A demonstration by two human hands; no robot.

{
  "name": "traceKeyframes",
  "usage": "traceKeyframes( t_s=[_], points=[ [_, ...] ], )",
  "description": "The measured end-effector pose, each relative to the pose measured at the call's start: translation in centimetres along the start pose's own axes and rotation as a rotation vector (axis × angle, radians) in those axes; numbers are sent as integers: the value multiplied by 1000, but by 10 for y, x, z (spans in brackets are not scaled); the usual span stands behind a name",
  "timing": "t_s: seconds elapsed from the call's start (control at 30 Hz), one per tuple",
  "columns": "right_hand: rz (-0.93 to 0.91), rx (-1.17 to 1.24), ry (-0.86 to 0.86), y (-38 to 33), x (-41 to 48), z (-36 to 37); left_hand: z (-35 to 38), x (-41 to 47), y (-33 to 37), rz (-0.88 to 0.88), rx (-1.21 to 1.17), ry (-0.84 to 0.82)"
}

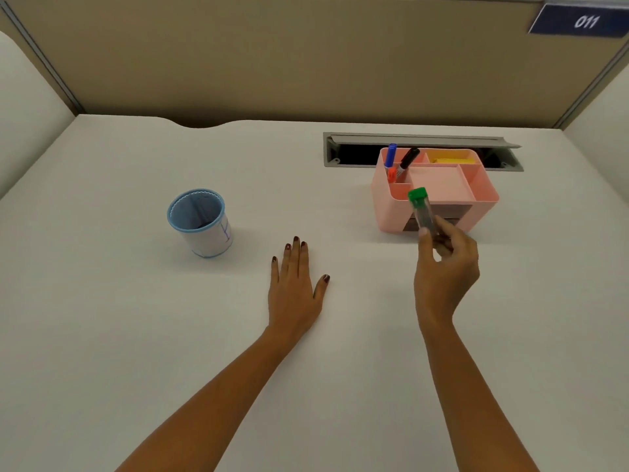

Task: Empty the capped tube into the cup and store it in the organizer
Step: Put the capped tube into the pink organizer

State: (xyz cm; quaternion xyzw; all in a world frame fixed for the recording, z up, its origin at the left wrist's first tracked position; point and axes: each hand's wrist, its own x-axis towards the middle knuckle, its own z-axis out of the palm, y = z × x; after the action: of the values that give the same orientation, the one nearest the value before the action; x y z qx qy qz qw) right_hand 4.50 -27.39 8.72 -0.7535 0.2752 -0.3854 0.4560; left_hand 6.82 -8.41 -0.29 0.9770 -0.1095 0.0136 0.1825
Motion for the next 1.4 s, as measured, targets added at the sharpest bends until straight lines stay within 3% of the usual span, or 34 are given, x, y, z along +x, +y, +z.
traceKeyframes(
  t_s=[0.5, 1.4],
  points=[
    [20, -106, 242, 21, 101, 34, 10, 1, -2, 2, 69, 23],
    [127, -238, 194, 31, 124, 43, 6, 1, 0, -3, 32, 13]
  ],
)
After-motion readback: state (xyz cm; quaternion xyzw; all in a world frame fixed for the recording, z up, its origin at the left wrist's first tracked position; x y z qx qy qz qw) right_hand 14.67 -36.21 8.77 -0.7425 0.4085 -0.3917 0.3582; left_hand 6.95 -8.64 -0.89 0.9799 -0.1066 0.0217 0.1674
